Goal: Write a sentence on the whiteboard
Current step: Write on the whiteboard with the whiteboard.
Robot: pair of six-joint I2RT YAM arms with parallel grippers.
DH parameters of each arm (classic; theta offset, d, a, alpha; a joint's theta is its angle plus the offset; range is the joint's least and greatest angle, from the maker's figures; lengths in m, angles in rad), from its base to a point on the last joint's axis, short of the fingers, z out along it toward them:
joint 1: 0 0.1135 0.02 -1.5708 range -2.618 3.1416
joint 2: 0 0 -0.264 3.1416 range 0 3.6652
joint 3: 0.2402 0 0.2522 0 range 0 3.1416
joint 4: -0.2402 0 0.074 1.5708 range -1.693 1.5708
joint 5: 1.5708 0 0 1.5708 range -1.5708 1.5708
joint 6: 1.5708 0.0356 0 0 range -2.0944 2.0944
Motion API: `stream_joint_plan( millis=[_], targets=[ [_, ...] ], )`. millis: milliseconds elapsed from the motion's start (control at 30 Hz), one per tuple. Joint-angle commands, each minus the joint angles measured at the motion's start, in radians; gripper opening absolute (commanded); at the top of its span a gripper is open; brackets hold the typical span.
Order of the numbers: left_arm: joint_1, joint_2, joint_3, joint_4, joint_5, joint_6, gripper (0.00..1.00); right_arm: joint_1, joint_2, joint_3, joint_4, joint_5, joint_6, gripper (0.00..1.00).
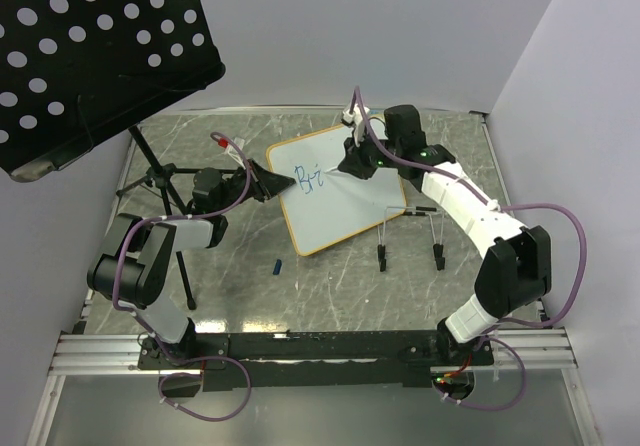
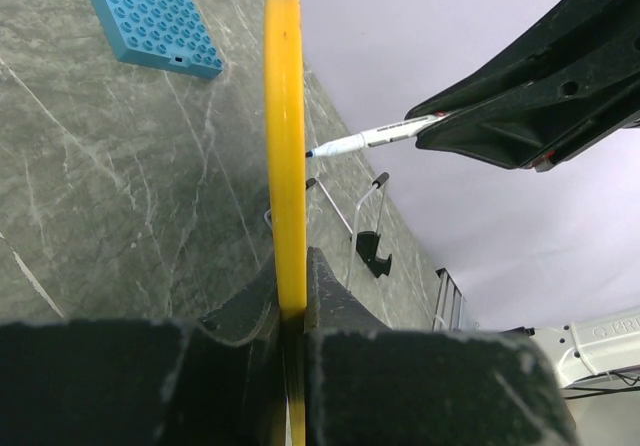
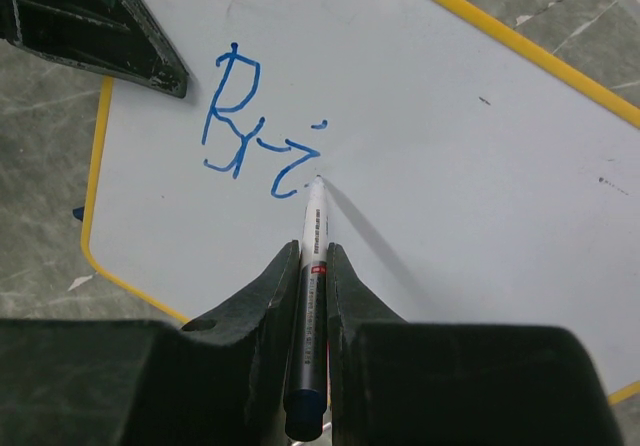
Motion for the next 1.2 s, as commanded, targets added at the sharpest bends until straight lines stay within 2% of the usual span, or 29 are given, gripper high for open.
stream_joint_plan(
  millis=[0, 400, 1167],
  targets=[
    [-0.006, -0.033, 0.035, 0.198, 0.023, -0.044, 0.01, -0.016, -0.004, 0.06, 0.02, -0.013, 0.018, 0.0],
    [-0.006, -0.036, 0.032, 0.204, 0.021, -0.048, 0.01, -0.048, -0.062, 0.015, 0.067, -0.1, 0.015, 0.0],
    [-0.006, -0.041, 0.034, 0.199, 0.02, -0.068, 0.01, -0.067, -0.048, -0.02, 0.167, -0.122, 0.019, 0.0]
  ],
)
